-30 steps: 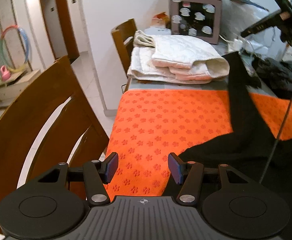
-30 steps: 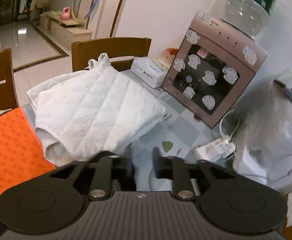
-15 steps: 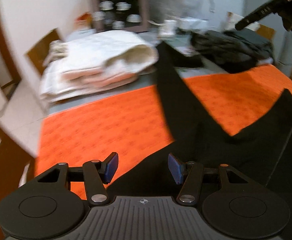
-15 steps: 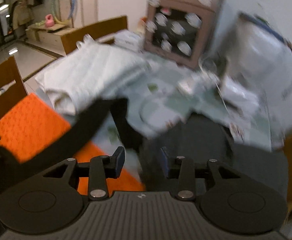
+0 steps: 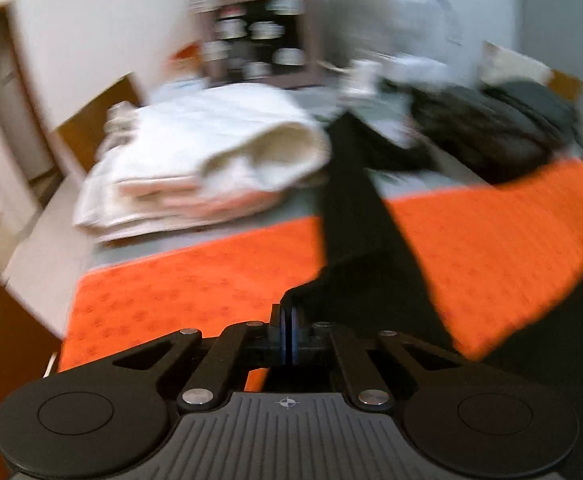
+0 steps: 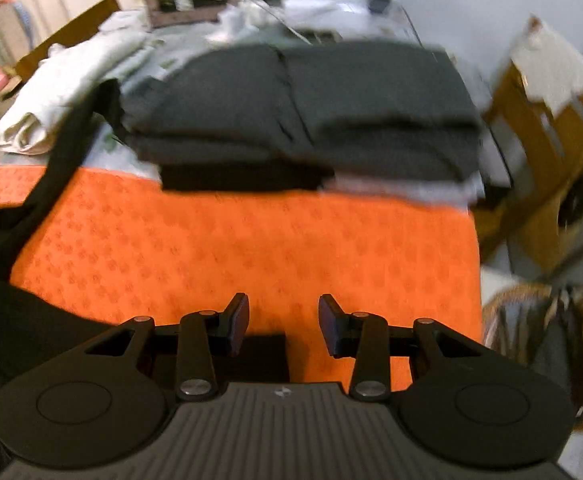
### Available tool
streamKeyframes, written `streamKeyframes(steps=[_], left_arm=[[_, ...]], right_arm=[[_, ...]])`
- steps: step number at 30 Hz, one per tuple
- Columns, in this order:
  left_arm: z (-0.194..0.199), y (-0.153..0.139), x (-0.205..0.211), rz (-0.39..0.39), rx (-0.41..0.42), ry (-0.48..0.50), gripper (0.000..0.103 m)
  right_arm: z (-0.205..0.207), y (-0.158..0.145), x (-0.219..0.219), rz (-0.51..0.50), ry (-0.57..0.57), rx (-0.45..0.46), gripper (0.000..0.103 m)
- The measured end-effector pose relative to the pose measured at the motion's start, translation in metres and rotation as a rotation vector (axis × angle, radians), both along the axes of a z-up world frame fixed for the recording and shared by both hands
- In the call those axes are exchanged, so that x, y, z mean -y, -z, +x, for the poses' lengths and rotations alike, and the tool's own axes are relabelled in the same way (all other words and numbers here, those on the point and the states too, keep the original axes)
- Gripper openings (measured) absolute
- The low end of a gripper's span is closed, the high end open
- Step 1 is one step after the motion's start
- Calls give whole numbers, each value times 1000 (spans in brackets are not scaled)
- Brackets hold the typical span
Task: Fold clothes
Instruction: 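Grasp the garment edge with the left gripper and lift it toward the right gripper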
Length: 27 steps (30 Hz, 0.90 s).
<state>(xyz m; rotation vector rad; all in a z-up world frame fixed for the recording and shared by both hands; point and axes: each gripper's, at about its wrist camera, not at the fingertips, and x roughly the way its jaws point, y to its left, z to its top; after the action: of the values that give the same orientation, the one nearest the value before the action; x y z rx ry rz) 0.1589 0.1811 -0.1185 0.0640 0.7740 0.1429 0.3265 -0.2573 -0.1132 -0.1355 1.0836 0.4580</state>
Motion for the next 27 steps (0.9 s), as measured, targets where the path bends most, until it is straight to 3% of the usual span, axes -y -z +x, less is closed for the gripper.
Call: streamKeyframes(steps=[3,8,9,10,20,27], left_arm=[[6,2,-12,-17,-17,-55,5],[9,2,-11,-11,-19,-43,5],[8,1,-11,-7,-15,-47,5],[9,0,-12,-7,-10,-51,5],[3,-24,-17,-68,8,-26,5],[-61,-68,-7,-87,72,11,5]], right_arm=[[-3,19,5,28,17,-60,44],[-2,41,-1,38,12,-115,44],[-1,43,-1,44,12,-116,32],[0,43,-2,51,13,-110,4],[-4,22,4,106,27,-33,4],[-42,-8,24,162,41,31,5]])
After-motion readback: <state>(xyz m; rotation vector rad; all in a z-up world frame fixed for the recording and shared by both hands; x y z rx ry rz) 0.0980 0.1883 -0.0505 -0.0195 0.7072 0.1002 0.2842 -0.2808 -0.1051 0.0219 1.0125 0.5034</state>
